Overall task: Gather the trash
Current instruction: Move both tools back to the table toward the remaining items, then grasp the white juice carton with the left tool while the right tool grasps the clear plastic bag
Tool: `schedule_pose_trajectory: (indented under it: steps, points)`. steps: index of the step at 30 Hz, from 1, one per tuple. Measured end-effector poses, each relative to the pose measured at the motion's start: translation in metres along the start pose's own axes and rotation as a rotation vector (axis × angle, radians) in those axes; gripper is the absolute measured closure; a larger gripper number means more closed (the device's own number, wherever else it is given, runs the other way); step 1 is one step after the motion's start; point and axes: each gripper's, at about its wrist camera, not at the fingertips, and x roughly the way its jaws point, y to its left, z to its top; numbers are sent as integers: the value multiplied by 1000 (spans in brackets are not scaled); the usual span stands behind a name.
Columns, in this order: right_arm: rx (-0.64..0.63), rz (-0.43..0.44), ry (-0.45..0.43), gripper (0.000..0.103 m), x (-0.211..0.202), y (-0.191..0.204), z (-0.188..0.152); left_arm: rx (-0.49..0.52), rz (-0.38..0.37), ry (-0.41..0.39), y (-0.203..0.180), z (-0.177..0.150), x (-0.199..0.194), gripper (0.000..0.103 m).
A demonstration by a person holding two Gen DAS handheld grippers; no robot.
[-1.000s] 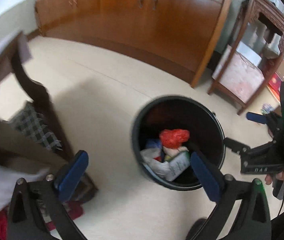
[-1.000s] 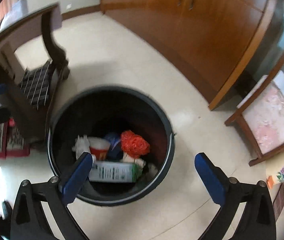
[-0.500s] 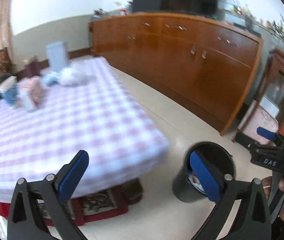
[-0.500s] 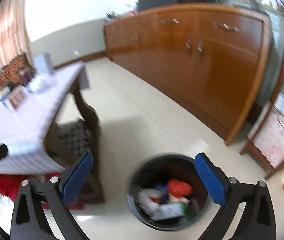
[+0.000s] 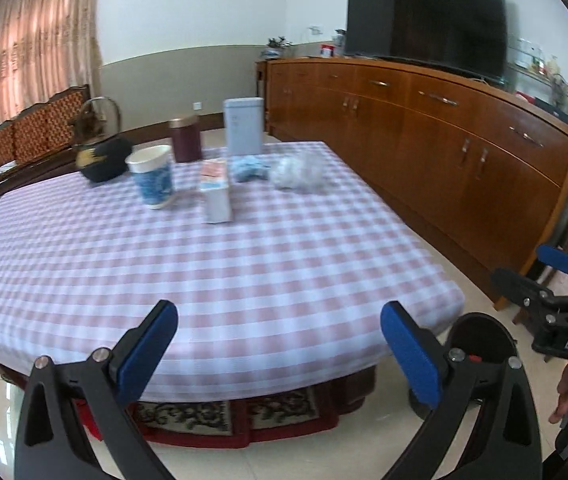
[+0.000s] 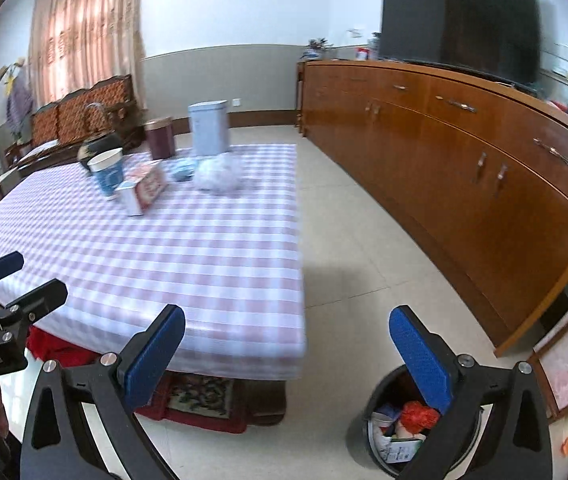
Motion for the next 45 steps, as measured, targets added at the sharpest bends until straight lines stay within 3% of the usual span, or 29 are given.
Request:
schedule_pose_trajectory:
  steps: [11, 17, 25, 34, 36, 37, 38, 45]
  points:
    - [-122, 112, -34, 0, 37, 47, 50, -28, 75, 11, 49, 27, 39, 13]
    - [-182, 134, 7, 9, 101, 57, 85, -16, 81, 24, 48, 57, 87, 15]
    - [-200, 177, 78, 10, 195, 57, 126, -39, 117, 83, 47, 84, 166, 16]
    - [-238, 232, 140, 10, 270, 69, 149, -62, 104, 155, 55, 99, 207, 32]
    - [-235, 248, 159, 25, 278, 70, 149, -67, 86, 190, 55, 99, 214, 46]
    - [-238, 261, 180, 50, 282, 71, 148, -69, 77, 197, 56, 99, 215, 53]
    - [-235, 274, 189, 59, 284, 72, 148, -69, 72, 202, 57, 99, 217, 66]
    - [-178, 269, 157, 69, 261, 62, 139, -64, 59, 160, 54, 93, 197, 67]
